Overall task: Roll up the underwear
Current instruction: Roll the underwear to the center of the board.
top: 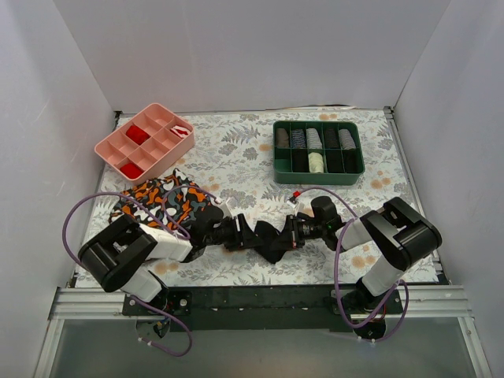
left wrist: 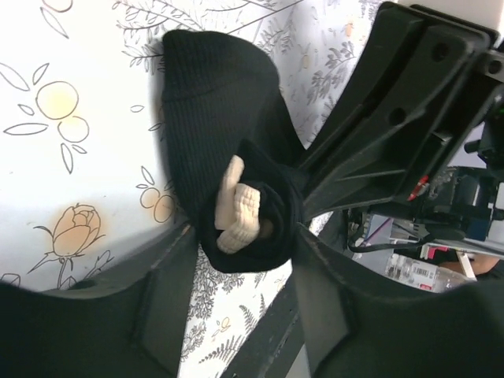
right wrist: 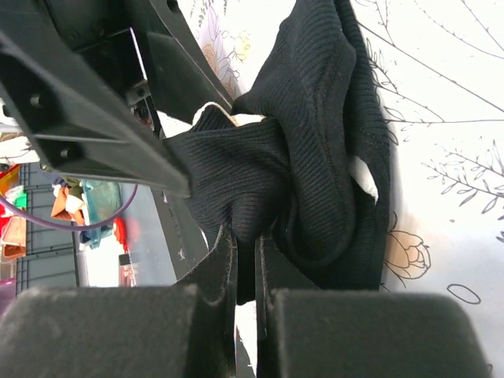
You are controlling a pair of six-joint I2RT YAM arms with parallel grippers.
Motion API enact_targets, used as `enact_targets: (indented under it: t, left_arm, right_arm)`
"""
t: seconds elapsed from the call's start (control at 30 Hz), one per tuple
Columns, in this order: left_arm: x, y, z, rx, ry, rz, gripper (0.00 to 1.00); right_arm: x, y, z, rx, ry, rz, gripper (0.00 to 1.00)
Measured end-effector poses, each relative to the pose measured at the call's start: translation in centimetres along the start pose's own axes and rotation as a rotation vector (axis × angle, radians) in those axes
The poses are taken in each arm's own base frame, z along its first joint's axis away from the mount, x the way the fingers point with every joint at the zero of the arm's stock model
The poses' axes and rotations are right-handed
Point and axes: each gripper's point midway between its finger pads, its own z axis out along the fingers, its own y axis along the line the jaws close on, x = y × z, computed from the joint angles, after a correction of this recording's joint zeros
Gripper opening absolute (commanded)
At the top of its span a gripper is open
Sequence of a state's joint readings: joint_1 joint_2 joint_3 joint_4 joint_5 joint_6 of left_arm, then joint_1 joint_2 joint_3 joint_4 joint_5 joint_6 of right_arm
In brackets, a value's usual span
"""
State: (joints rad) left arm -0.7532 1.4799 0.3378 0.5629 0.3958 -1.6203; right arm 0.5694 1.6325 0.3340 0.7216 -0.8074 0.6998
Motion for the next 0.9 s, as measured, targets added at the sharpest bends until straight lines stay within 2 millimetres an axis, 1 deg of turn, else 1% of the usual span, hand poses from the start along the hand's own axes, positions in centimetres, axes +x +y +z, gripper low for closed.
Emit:
enact_targets:
  t: [0.07,0.1,0.17,0.2,0.23,0.3,0.33,0.4,0.43,0.47,0.5,0.53,0.6,0.63,0.73,0.8,0.9]
  left_arm:
    - [0.2,0.3,0.2,-0.011,0.0,-0.008,0.32]
    - [0.1,0.3,0.3,-0.011,-0.005,-0.009,0.24]
    - [-0.1,0.1,0.4,-0.009,-0.013,-0.013,0.17]
    - [-0.2,0.1,0.5,-0.012,-0.018,-0.014,0.12]
    - [-0.4,0.0,0.5,-0.016,-0.021,-0.013,0.09]
    - [-0.5,0.1,0.7,-0.029,-0.022,-0.014,0.06]
    - [-0.6,0.1,0.8,-0.039,-0.018,-0.016,0.04]
    - [-0.8,0.0,0.9,-0.053,-0.016,-0.014,0.03]
    - [-0.8,0.0,1.0,-0.061,-0.014,-0.012,0.02]
    - [-0.9,-0.1,1.1,-0.067,-0.012,-0.008,0.02]
    - [-0.9,-0.1,1.1,-0.073,-0.01,-0.006,0.01]
    - [-1.0,0.0,1.2,-0.081,-0.009,-0.004,0.01]
    - [-0.9,0.1,1.2,-0.095,-0.002,-0.005,0.01]
    - [-0.9,0.2,1.2,-0.101,0.002,-0.006,0.01]
    - [-1.0,0.2,1.2,-0.12,0.016,-0.01,0.01]
    - [-1.0,0.1,1.3,-0.133,0.025,-0.013,0.01]
    - [-1.2,-0.1,1.3,-0.157,0.041,-0.024,0.03]
  right_arm:
    - [0.1,0.0,0.0,-0.001,-0.001,0.003,0.01]
    - [0.1,0.0,0.0,-0.002,-0.002,0.005,0.01]
    - [0.1,0.0,0.0,-0.004,-0.002,0.007,0.04]
    - [0.1,0.0,0.0,-0.005,-0.001,0.007,0.07]
    - [0.1,0.0,0.0,-0.005,-0.002,0.006,0.14]
    - [0.0,0.0,-0.1,-0.002,-0.002,0.004,0.21]
    - [0.0,0.0,-0.2,0.001,-0.003,-0.002,0.29]
    - [-0.1,0.0,-0.5,0.023,-0.012,-0.028,0.39]
    - [-0.2,0.1,-0.7,0.038,-0.02,-0.045,0.49]
    - [-0.4,0.0,-1.0,0.061,-0.034,-0.067,0.52]
    - [-0.6,0.1,-1.4,0.088,-0.045,-0.089,0.57]
    - [-0.7,0.2,-1.8,0.113,-0.056,-0.117,0.74]
    - [-1.2,0.3,-2.8,0.181,-0.097,-0.178,0.78]
    - [-1.6,0.4,-3.4,0.213,-0.122,-0.217,0.84]
    - [-2.7,1.2,-5.2,0.312,-0.199,-0.335,0.85]
    - [-3.1,1.9,-6.1,0.368,-0.231,-0.404,0.85]
    - [-2.9,3.1,-6.5,0.424,-0.24,-0.497,0.83]
